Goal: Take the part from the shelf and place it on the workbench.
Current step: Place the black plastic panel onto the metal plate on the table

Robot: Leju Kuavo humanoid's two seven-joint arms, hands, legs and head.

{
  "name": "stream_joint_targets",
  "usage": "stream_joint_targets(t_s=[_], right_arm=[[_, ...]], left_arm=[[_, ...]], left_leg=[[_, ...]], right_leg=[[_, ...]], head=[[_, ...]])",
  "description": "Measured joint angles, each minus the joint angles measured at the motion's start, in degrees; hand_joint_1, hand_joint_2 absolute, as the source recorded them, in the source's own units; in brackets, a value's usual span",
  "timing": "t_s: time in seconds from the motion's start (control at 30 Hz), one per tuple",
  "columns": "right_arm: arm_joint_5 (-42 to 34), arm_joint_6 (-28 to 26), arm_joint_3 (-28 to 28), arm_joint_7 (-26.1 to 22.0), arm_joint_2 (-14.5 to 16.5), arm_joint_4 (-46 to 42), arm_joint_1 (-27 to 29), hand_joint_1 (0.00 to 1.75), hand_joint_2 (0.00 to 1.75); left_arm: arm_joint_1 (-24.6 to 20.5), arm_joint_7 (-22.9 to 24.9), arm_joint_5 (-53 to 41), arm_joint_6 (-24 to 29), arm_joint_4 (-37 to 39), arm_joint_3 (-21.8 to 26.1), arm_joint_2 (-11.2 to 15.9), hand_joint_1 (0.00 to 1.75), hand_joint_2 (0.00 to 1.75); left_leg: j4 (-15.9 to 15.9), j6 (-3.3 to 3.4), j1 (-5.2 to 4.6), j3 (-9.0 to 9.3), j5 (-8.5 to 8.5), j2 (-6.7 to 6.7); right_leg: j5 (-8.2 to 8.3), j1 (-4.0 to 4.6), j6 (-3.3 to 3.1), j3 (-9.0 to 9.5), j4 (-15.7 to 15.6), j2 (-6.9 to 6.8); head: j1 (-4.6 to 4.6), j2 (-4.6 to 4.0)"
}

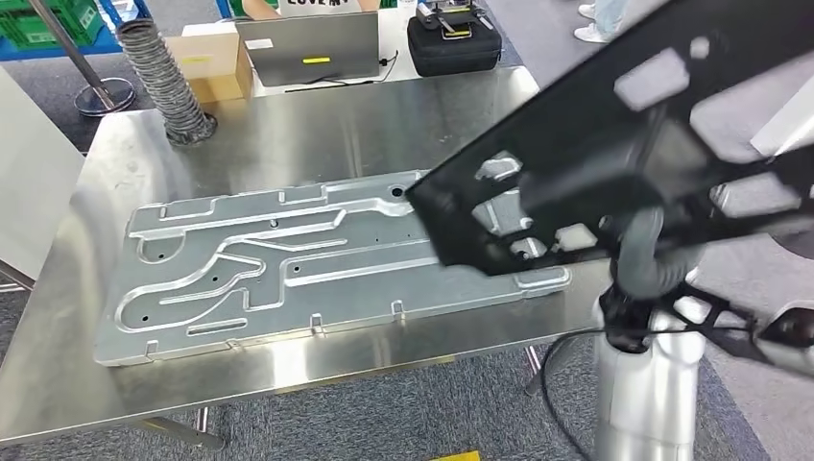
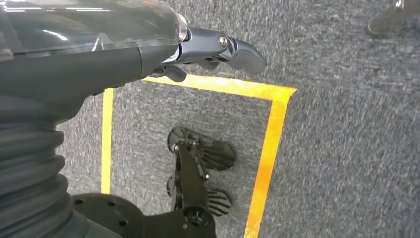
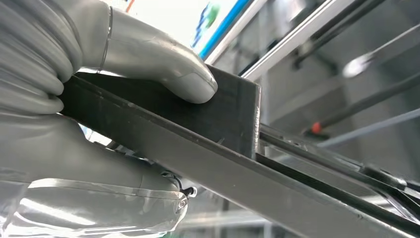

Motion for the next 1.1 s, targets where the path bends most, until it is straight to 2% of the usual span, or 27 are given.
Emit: stream_joint_targets(t_s=[0.03, 0.1, 0.13, 0.17, 0.2, 0.27, 0.3, 0.33, 0.37, 0.43, 0.5, 0.53, 0.6, 0.63, 0.67, 0.7, 0.73, 0.8, 0.83, 0.87, 0.9, 1.0, 1.03, 1.1], right_arm=[[0.61, -1.33, -0.46, 0.53, -1.11, 1.53, -1.91, 1.75, 1.75], [1.76, -3.28, -1.23, 0.96, -3.21, 5.02, -5.00, 1.75, 1.75], [2.69, -4.26, -1.54, 0.98, -4.26, 7.03, -6.17, 1.75, 1.75], [4.11, -5.36, -1.72, 0.95, -5.31, 9.10, -7.18, 1.75, 1.75], [5.88, -6.67, -1.79, 0.87, -6.24, 11.03, -8.05, 1.75, 1.75], [10.84, -10.28, -1.59, 0.62, -7.91, 14.70, -9.59, 1.75, 1.75], [13.69, -12.51, -1.27, 0.58, -8.55, 16.31, -10.35, 1.75, 1.75], [16.85, -14.93, -0.79, 0.75, -9.19, 17.95, -11.17, 1.75, 1.75], [20.34, -17.56, -0.11, 1.25, -9.76, 19.60, -12.05, 1.75, 1.75], [28.22, -23.30, 2.06, 3.19, -10.66, 23.28, -13.95, 1.75, 1.75], [36.74, -28.46, 5.49, 6.21, -11.35, 27.18, -16.15, 1.75, 1.75], [40.92, -30.58, 7.64, 7.94, -11.60, 29.26, -17.48, 1.75, 1.75], [48.52, -34.06, 12.31, 11.15, -11.81, 33.65, -20.03, 1.75, 1.75], [51.74, -35.45, 14.68, 12.49, -11.80, 35.85, -21.06, 1.75, 1.75], [54.64, -36.51, 16.95, 13.72, -11.73, 37.90, -21.93, 1.75, 1.75], [57.54, -37.33, 19.23, 15.00, -11.49, 39.89, -22.83, 1.75, 1.75], [60.40, -37.97, 21.48, 16.28, -11.02, 41.86, -23.85, 1.75, 1.75], [66.14, -38.95, 25.96, 18.80, -9.60, 45.90, -26.25, 1.75, 1.75], [68.61, -39.25, 28.07, 19.78, -8.65, 47.89, -27.48, 1.75, 1.75], [70.82, -39.43, 30.11, 20.56, -7.62, 49.92, -28.62, 1.75, 1.75], [72.60, -39.52, 31.94, 21.13, -6.59, 51.86, -29.59, 1.75, 1.75], [75.84, -39.48, 36.57, 21.93, -3.56, 57.04, -31.76, 1.75, 1.75], [76.30, -39.34, 37.74, 21.98, -2.58, 58.45, -32.41, 1.75, 1.75], [76.76, -38.68, 39.78, 21.60, -0.68, 61.18, -33.57, 1.75, 1.75]], left_arm=[[-0.03, -0.09, -0.02, -0.05, 0.00, 0.00, -0.01, 0.00, 1.75], [0.03, -0.29, -0.15, -0.25, 0.00, 0.00, -0.05, 0.00, 1.75], [0.14, -0.43, -0.31, -0.38, 0.00, 0.00, -0.05, 0.00, 1.75], [0.25, -0.58, -0.49, -0.56, 0.00, -0.01, -0.06, 0.00, 1.75], [0.33, -0.72, -0.67, -0.72, 0.00, -0.02, -0.05, 0.00, 1.75], [0.36, -0.97, -1.08, -0.95, 0.00, -0.07, -0.05, 0.00, 1.75], [0.31, -1.06, -1.29, -1.00, 0.00, -0.10, -0.05, 0.00, 1.75], [0.25, -1.12, -1.50, -1.03, 0.00, -0.14, -0.06, 0.00, 1.75], [0.17, -1.17, -1.65, -1.05, 0.00, -0.17, -0.06, 0.00, 1.75], [-0.04, -1.23, -1.88, -1.07, 0.00, -0.22, -0.09, 0.00, 1.75], [-0.36, -1.28, -2.06, -1.10, 0.00, -0.31, -0.20, 0.00, 1.75], [-0.56, -1.30, -2.15, -1.11, 0.00, -0.41, -0.26, 0.00, 1.75], [-0.93, -1.30, -2.30, -1.08, 0.00, -0.70, -0.40, 0.00, 1.75], [-1.07, -1.27, -2.33, -1.04, 0.00, -0.87, -0.49, 0.00, 1.75], [-1.18, -1.19, -2.34, -0.97, 0.00, -1.02, -0.60, 0.00, 1.75], [-1.26, -1.07, -2.34, -0.89, 0.00, -1.15, -0.72, 0.00, 1.75], [-1.32, -0.94, -2.31, -0.82, 0.00, -1.26, -0.87, 0.00, 1.75], [-1.45, -0.78, -2.15, -0.64, 0.00, -1.41, -1.20, 0.00, 1.75], [-1.53, -0.75, -2.02, -0.56, 0.00, -1.45, -1.32, 0.00, 1.75], [-1.60, -0.76, -1.88, -0.48, 0.00, -1.46, -1.39, 0.00, 1.75], [-1.67, -0.78, -1.75, -0.44, 0.00, -1.46, -1.44, 0.00, 1.75], [-1.73, -0.87, -1.50, -0.32, 0.00, -1.46, -1.55, 0.00, 1.75], [-1.74, -0.90, -1.44, -0.29, 0.00, -1.46, -1.58, 0.00, 1.75], [-1.75, -0.94, -1.38, -0.26, 0.00, -1.46, -1.62, 0.00, 1.75]], left_leg=[[2.44, -0.18, 0.04, -1.13, -1.31, 0.01], [10.08, -0.41, 0.19, -5.14, -4.60, 0.02], [13.40, -0.49, 0.22, -7.11, -5.50, 0.02], [14.97, -0.52, 0.23, -8.31, -5.32, 0.02], [14.25, -0.48, 0.22, -8.40, -3.96, 0.02], [7.14, -0.13, 0.21, -5.77, 0.75, 0.04], [3.37, 0.11, 0.10, -4.20, 2.46, 0.04], [0.72, 0.37, 0.00, -3.12, 3.47, 0.04], [-0.60, 0.63, -0.11, -2.66, 3.72, 0.03], [-0.88, 1.22, -0.22, -2.69, 3.67, 0.01], [-1.30, 1.90, -0.09, -2.56, 3.92, 0.05], [-1.50, 2.17, 0.03, -2.47, 4.04, 0.09], [-1.56, 2.45, 0.07, -2.44, 4.05, 0.12], [-1.54, 2.49, 0.07, -2.43, 4.00, 0.10], [-1.49, 2.49, 0.07, -2.38, 3.94, 0.05], [-1.41, 2.44, 0.08, -2.31, 3.83, -0.03], [-1.28, 2.32, 0.08, -2.19, 3.68, -0.10], [-0.99, 1.89, 0.00, -2.07, 3.26, -0.17], [-0.86, 1.62, -0.05, -2.16, 3.12, -0.16], [-0.79, 1.34, -0.09, -2.29, 3.05, -0.13], [-0.82, 1.03, -0.10, -2.41, 3.08, -0.11], [-0.23, 0.08, 0.01, -2.54, 2.36, -0.10], [1.50, -0.20, 0.04, -3.25, 1.33, -0.09], [8.57, -0.63, 0.16, -6.66, -1.92, -0.06]], right_leg=[[0.03, -0.14, -0.24, 0.20, -0.23, -0.04], [-0.12, -0.03, -0.54, 0.32, -0.28, -0.16], [-0.20, 0.03, -0.60, 0.36, -0.25, -0.19], [-0.29, 0.07, -0.61, 0.42, -0.22, -0.20], [-0.42, 0.09, -0.55, 0.55, -0.18, -0.19], [-0.80, 0.10, -0.26, 1.04, -0.09, -0.16], [-1.01, 0.19, -0.04, 1.19, 0.01, -0.15], [-1.12, 0.27, 0.20, 1.21, 0.12, -0.13], [-1.16, 0.35, 0.46, 1.09, 0.21, -0.11], [-1.08, 0.35, 1.03, 0.83, 0.22, -0.05], [-1.86, 0.15, 1.60, 0.32, 1.30, -0.14], [-3.04, 0.05, 1.85, -0.67, 3.42, -0.18], [-6.29, -0.10, 2.25, -4.43, 10.90, -0.25], [-7.38, -0.17, 2.40, -6.43, 14.60, -0.25], [-7.49, -0.23, 2.49, -7.75, 16.71, -0.26], [-6.40, -0.31, 2.50, -7.99, 16.47, -0.27], [-4.38, -0.37, 2.41, -7.14, 13.96, -0.28], [-0.30, -0.30, 2.00, -3.88, 6.05, -0.28], [0.66, -0.15, 1.73, -2.69, 3.14, -0.24], [0.90, 0.05, 1.47, -2.11, 1.52, -0.19], [0.62, 0.26, 1.20, -2.03, 1.26, -0.14], [0.57, 0.09, 0.12, -1.62, 0.54, -0.22], [0.60, -0.05, -0.24, -1.35, 0.26, -0.28], [0.49, 0.00, -0.76, -0.98, 0.04, -0.33]], head=[[0.00, 0.00], [0.00, 0.00], [0.00, 0.00], [0.00, 0.00], [0.00, 0.00], [0.00, 0.00], [0.00, 0.00], [-0.01, 0.00], [-0.01, 0.00], [-0.01, 0.00], [0.00, 0.00], [0.00, 0.00], [0.00, 0.00], [0.00, 0.00], [0.00, 0.00], [0.00, 0.00], [0.00, 0.00], [0.01, 0.00], [0.01, 0.00], [0.01, 0.00], [0.00, 0.00], [-0.01, 0.00], [-0.01, 0.00], [-0.01, 0.00]])
